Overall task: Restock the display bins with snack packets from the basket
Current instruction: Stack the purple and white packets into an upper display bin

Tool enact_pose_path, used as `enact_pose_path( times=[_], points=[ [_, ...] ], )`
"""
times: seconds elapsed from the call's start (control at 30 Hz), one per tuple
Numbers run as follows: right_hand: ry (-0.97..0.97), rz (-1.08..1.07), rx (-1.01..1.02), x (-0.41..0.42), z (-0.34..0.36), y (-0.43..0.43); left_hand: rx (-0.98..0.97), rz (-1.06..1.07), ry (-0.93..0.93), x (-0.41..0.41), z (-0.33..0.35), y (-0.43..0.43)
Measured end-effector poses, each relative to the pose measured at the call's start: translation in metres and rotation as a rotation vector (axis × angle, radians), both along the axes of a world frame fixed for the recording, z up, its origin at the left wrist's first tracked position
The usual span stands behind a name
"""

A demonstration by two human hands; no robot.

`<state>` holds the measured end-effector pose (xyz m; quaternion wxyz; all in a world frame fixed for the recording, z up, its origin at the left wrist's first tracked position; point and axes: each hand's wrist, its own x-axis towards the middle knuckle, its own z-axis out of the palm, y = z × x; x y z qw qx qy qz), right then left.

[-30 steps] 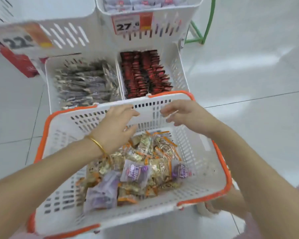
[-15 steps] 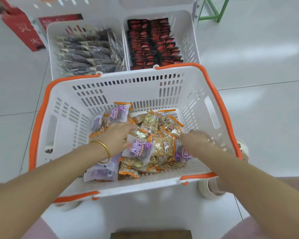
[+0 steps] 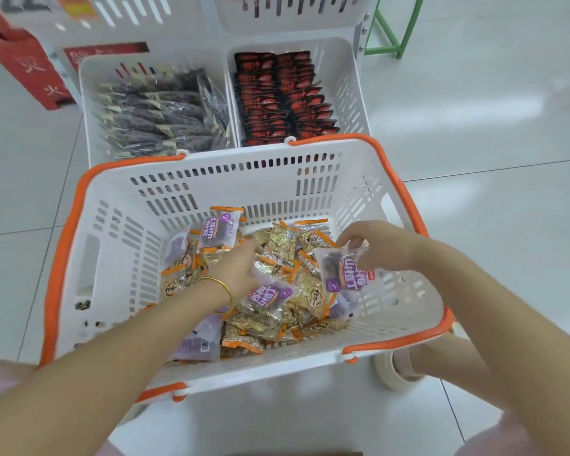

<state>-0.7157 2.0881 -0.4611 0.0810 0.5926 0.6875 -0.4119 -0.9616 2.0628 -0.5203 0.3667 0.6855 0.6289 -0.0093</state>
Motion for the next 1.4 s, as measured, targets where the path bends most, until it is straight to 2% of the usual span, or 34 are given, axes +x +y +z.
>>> enact_pose_path(
  times=[0.23,0.37,0.53,0.63,0.67,0.73,0.8,0.87,0.97,1.07,1.2,1.3,1.4],
  points=[
    [0.396,-0.161,-0.026,-0.013,0.025,-0.007,0.132,0.186,-0.365,0.001,0.045,0.006],
    [0.603,-0.251,-0.039,-0.024,0.035,-0.015,0.144,0.301,-0.521,-0.003,0.072,0.003],
    [0.760,-0.231,-0.081,-0.047,0.043,-0.023,0.293,0.357,-0.552,-0.006,0.104,-0.002],
    [0.829,-0.232,-0.104,-0.058,0.045,-0.027,0.380,0.478,-0.560,-0.008,0.115,-0.002],
    [0.879,-0.274,-0.111,-0.060,0.045,-0.027,0.361,0.549,-0.611,-0.009,0.117,-0.001],
    [0.996,-0.379,-0.122,-0.061,0.049,-0.026,0.205,0.656,-0.900,-0.012,0.124,0.000],
    [1.083,-0.438,-0.114,-0.063,0.054,-0.024,0.028,0.637,-1.125,-0.011,0.126,-0.004],
    [1.087,-0.449,-0.065,-0.066,0.060,-0.023,-0.073,0.627,-1.186,-0.008,0.124,-0.007],
    [0.934,-0.450,0.140,-0.074,0.069,-0.023,-0.101,0.650,-1.235,-0.004,0.121,-0.008],
    [0.795,-0.460,0.386,-0.076,0.074,-0.019,-0.036,0.609,-1.186,-0.006,0.124,-0.004],
    [0.654,-0.304,0.714,-0.078,0.082,-0.010,-0.097,0.522,-1.113,-0.005,0.135,-0.002],
    [0.678,-0.272,0.800,-0.082,0.089,-0.004,-0.114,0.360,-1.084,-0.006,0.141,-0.002],
    [0.696,-0.267,0.815,-0.087,0.093,0.003,-0.021,0.211,-0.915,-0.004,0.143,0.000]
  ],
)
